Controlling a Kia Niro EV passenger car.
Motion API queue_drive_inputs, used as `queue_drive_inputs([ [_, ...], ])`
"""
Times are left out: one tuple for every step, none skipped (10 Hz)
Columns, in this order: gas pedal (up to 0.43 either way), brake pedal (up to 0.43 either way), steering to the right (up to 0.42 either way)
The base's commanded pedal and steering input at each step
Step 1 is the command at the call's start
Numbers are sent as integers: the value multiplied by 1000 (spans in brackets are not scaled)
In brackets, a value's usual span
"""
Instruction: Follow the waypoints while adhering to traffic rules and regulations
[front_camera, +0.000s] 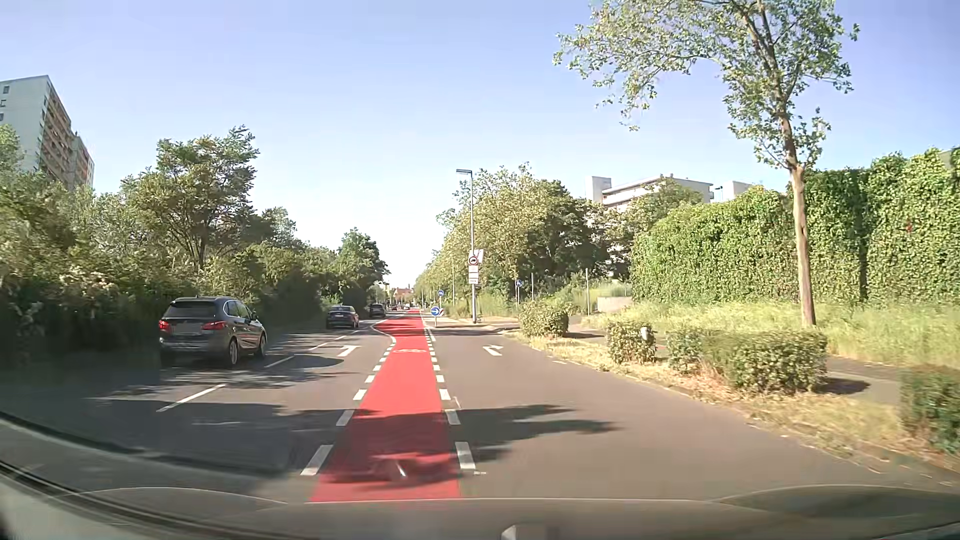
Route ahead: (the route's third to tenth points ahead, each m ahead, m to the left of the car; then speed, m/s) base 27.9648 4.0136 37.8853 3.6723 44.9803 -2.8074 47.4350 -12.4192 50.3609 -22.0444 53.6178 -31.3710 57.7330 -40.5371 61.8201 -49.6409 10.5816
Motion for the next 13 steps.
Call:
queue_drive_inputs([
  [0, 159, 1],
  [0, 159, 0],
  [0, 159, -1],
  [0, 165, -3],
  [0, 165, -8],
  [0, 171, -12],
  [0, 177, -15],
  [0, 183, -19],
  [0, 195, -22],
  [0, 201, -25],
  [0, 220, -28],
  [0, 232, -28],
  [0, 244, -28],
])
